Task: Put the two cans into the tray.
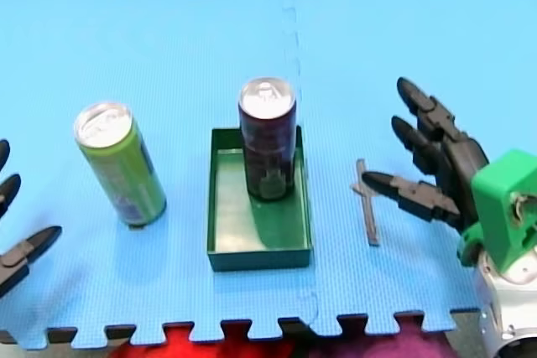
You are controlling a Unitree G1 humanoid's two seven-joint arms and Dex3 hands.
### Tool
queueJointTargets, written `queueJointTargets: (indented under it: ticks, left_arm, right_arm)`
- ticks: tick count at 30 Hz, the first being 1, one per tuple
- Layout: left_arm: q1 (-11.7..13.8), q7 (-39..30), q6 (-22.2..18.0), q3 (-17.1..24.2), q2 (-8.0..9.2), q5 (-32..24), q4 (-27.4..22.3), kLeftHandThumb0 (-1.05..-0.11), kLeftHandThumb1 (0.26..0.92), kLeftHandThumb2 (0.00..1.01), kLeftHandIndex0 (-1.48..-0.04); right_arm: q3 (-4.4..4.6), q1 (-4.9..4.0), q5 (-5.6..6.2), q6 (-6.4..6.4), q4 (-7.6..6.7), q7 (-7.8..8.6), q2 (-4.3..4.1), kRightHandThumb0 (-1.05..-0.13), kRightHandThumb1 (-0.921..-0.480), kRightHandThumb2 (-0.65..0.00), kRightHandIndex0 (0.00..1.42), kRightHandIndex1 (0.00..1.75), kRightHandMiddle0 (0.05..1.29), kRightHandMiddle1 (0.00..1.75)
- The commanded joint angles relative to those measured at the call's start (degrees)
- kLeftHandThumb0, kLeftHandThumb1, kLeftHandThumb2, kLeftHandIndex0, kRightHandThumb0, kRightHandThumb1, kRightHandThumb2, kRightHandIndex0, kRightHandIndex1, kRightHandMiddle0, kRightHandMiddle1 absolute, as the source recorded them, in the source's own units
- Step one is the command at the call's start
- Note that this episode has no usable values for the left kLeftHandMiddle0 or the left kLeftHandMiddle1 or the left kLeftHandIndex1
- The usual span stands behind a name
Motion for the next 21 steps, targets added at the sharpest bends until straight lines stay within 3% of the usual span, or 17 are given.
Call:
queueJointTargets:
  ticks: [1, 8, 13, 21]
  left_arm:
    - [-1.2, -1.2, -1.4, -0.4, 1.35, -0.6, 2.5, -1.048, 0.776, 0.00, -0.42]
    - [-5.7, -6.6, -4.1, -1.2, 2.96, -4.1, 8.5, -1.048, 0.771, 0.00, -0.40]
    - [-7.7, -15.4, -3.6, -1.7, 4.38, -9.2, 11.4, -1.048, 0.755, 0.00, -0.39]
    - [-10.5, -19.9, -2.1, -1.2, 5.69, -11.4, 14.6, -1.048, 0.731, 0.00, -0.37]
  right_arm:
    - [-0.06, 0.29, 0.00, 0.39, -0.70, -0.29, -0.23, -1.048, -0.762, 0.000, 0.28, 0.02, 0.26, 0.03]
    - [-0.30, 0.08, 0.15, 0.32, 0.19, -0.55, -0.25, -1.048, -0.760, 0.000, 0.29, 0.02, 0.27, 0.02]
    - [-0.50, -0.24, 0.23, 0.23, 1.06, -0.54, -0.37, -1.048, -0.755, 0.000, 0.29, 0.02, 0.27, 0.02]
    - [-1.12, -1.53, 0.30, -0.79, 4.18, -0.46, -0.54, -1.048, -0.745, 0.000, 0.30, 0.02, 0.27, 0.01]
